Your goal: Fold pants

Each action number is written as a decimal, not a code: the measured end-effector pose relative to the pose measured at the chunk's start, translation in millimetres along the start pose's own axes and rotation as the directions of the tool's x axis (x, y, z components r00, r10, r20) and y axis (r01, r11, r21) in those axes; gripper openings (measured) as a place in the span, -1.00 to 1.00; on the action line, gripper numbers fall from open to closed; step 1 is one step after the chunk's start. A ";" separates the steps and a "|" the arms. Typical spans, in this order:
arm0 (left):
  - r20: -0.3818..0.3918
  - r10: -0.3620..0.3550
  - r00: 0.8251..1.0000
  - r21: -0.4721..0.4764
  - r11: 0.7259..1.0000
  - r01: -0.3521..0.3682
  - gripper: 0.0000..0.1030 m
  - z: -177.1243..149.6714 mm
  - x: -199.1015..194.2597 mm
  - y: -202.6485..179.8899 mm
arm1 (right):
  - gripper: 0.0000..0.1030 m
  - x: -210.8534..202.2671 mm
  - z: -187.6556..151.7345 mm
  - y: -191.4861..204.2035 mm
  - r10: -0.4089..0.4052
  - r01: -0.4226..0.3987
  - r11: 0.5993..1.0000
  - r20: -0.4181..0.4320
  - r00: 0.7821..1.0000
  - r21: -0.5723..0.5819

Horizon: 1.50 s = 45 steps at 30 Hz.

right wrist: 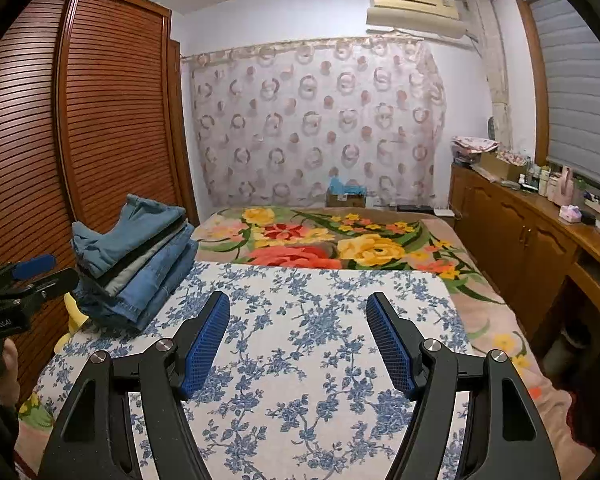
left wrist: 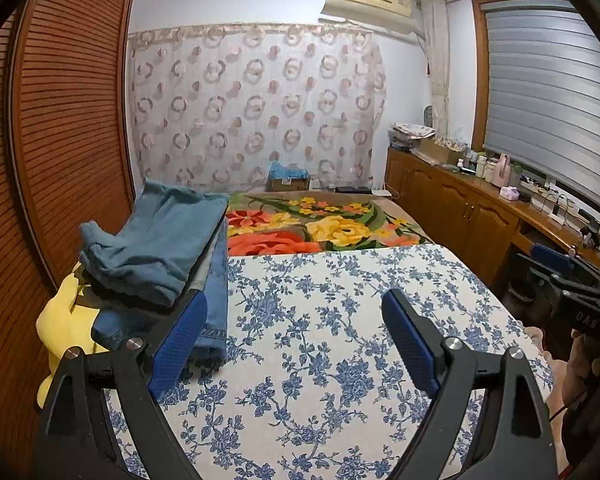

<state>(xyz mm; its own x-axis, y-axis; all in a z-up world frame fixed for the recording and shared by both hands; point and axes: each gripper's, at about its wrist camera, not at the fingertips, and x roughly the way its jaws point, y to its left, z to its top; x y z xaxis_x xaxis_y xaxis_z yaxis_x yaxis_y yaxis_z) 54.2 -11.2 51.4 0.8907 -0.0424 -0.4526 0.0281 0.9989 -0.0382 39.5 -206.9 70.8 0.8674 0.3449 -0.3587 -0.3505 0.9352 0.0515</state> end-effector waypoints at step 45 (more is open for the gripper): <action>0.024 -0.004 1.000 0.010 1.000 0.004 0.74 0.0 -10.0 -5.9 | 0.41 3.7 -9.2 -12.5 -0.019 0.019 1.000 0.018 1.000 0.014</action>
<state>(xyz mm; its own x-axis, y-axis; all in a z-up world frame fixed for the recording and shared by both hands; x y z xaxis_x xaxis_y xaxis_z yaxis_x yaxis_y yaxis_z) 45.1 -16.7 56.1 0.9014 -0.0462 -0.4304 0.0364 0.9989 -0.0309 43.8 -218.0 60.3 0.8800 0.3286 -0.3431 -0.3292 0.9425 0.0582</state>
